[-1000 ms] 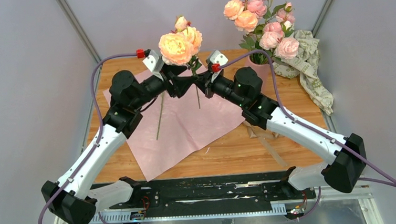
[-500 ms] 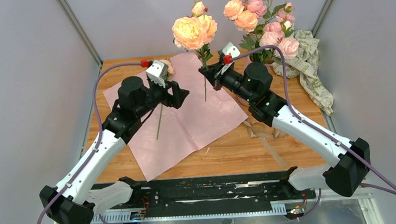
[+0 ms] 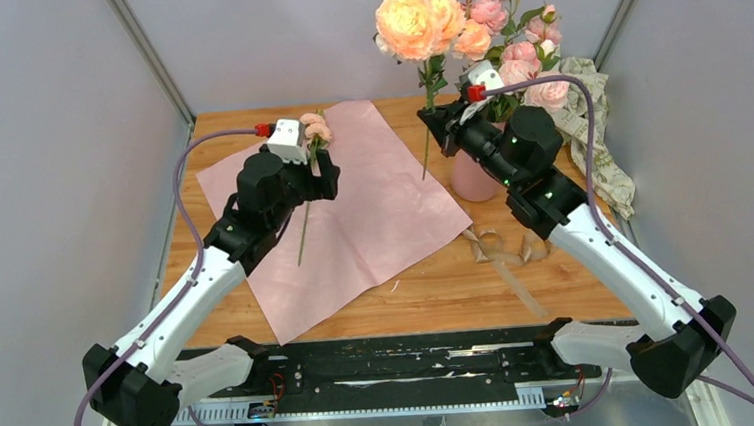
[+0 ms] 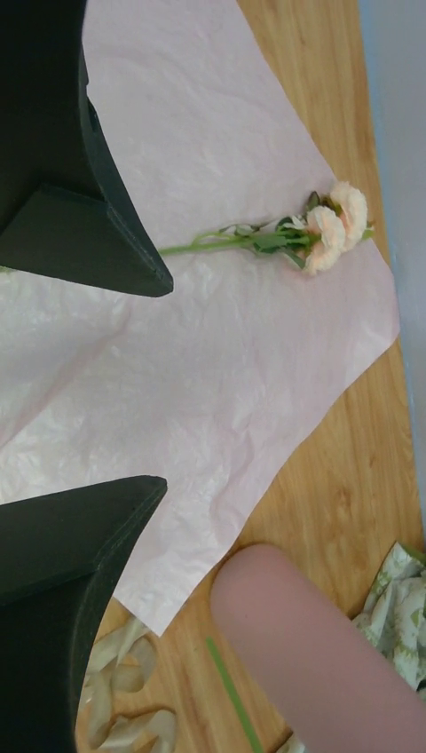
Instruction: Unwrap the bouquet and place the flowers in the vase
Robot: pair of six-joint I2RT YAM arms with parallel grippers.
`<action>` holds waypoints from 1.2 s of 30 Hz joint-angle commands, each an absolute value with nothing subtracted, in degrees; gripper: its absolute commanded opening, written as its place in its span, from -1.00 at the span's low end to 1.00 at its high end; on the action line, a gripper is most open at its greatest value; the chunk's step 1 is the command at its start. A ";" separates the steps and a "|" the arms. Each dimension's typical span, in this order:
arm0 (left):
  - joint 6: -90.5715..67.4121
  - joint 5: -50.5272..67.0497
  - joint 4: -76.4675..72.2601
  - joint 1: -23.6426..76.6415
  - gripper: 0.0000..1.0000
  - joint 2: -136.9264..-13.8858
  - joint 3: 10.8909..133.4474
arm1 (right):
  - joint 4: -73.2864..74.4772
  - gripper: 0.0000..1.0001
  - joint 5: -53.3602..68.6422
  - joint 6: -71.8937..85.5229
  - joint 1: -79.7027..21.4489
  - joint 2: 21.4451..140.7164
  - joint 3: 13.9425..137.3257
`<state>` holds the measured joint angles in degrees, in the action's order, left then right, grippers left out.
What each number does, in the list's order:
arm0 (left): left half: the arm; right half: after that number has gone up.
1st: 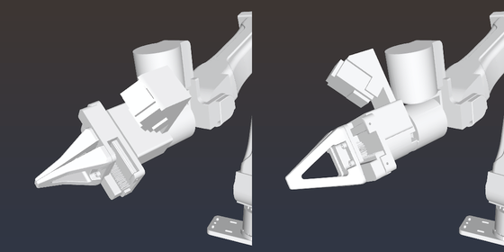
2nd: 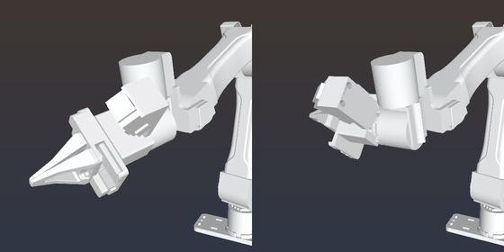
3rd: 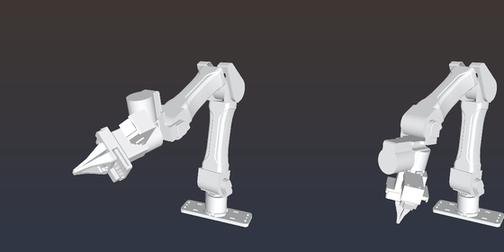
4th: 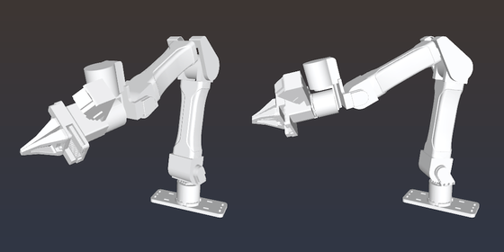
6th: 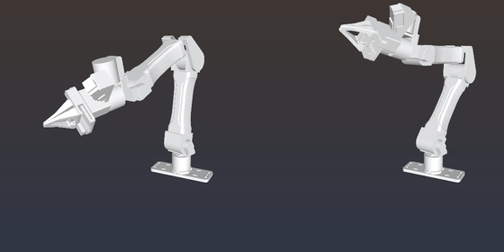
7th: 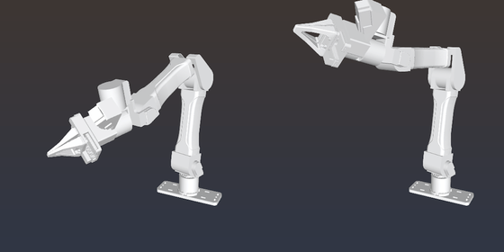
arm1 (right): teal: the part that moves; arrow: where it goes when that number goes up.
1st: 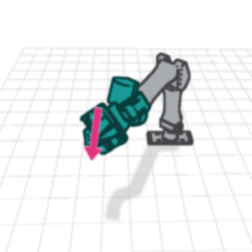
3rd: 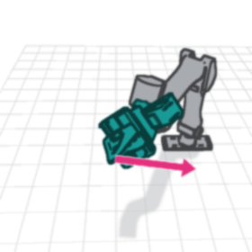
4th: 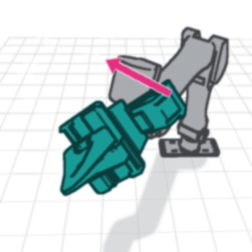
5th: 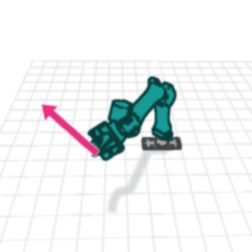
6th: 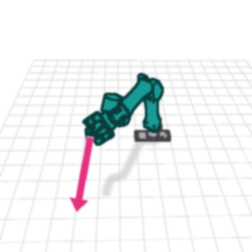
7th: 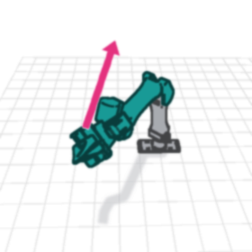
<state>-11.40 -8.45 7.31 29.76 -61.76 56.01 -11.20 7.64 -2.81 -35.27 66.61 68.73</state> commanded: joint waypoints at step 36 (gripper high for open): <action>-14.15 -15.72 2.76 29.97 0.92 -67.03 52.61 | 4.85 -1.00 14.92 4.66 -5.65 81.00 103.78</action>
<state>-15.11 -14.04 4.43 29.76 -65.89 52.80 6.79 12.25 3.11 -7.38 79.50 101.62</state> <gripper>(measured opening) 0.962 0.035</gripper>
